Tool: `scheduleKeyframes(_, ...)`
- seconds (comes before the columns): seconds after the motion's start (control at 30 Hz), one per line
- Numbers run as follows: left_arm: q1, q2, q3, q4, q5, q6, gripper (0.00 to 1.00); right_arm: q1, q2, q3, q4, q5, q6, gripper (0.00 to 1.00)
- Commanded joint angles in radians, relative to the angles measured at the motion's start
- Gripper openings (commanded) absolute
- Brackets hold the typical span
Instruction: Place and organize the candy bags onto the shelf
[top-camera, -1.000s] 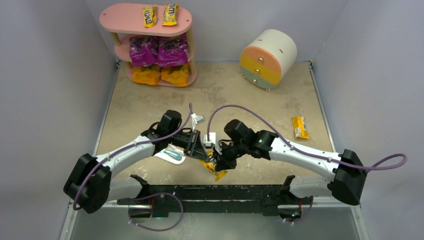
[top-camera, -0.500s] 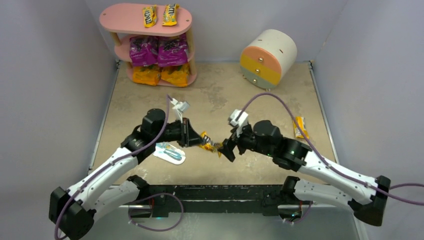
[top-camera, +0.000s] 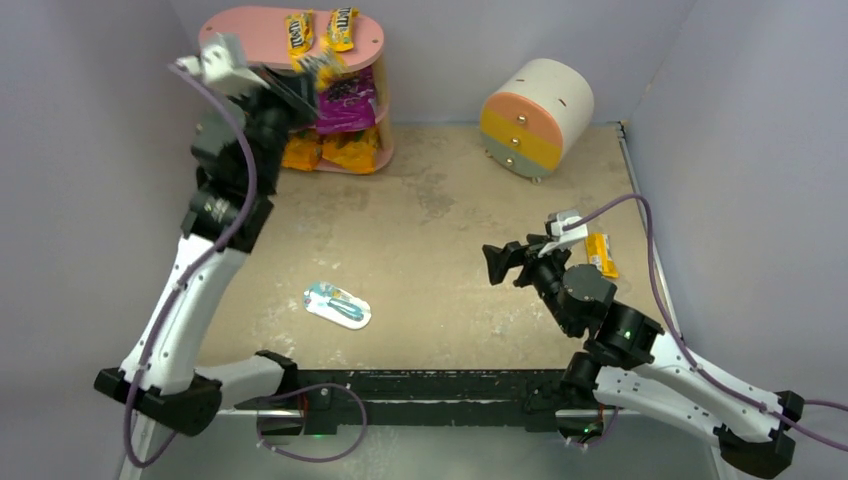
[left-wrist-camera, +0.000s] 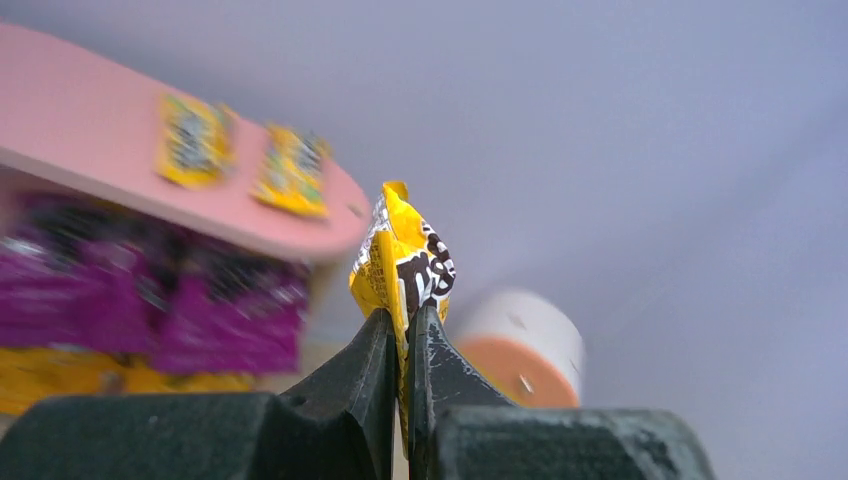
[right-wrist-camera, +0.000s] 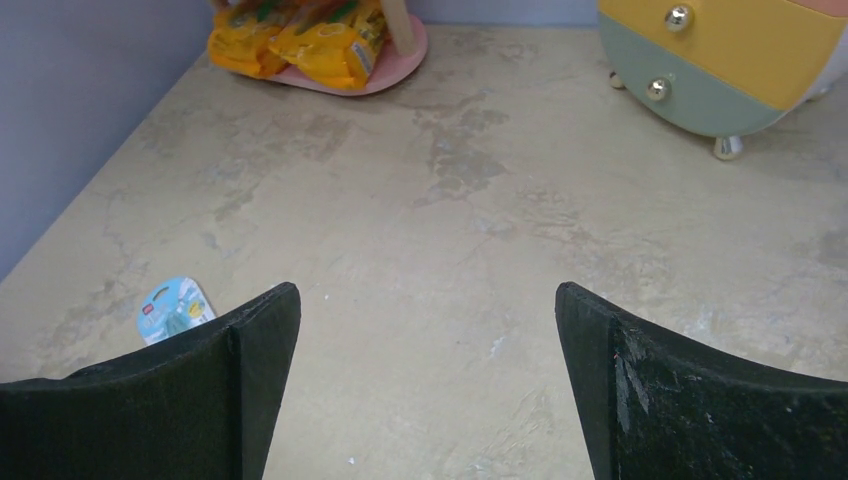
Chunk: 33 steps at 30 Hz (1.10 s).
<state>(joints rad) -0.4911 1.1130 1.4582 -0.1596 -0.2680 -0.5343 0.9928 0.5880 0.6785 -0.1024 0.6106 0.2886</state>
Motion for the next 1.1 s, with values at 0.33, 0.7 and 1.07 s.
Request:
scheduleKeyframes(0.33, 0.586, 0.586, 0.523, 0.262, 0.166, -0.109, 0.00, 0.000, 0.077, 0.002, 0.058, 0.133, -0.035, 0.99)
scheduleKeyframes(0.7, 0.597, 0.933, 0.846, 0.221, 0.167, -0.102, 0.00, 0.001, 0.153, 0.009, 0.088, 0.147, -0.064, 0.99)
scheduleKeyframes(1.07, 0.597, 0.945, 0.763, 0.226, 0.194, -0.173, 0.00, 0.000, 0.167, -0.001, 0.116, 0.178, -0.096, 0.99)
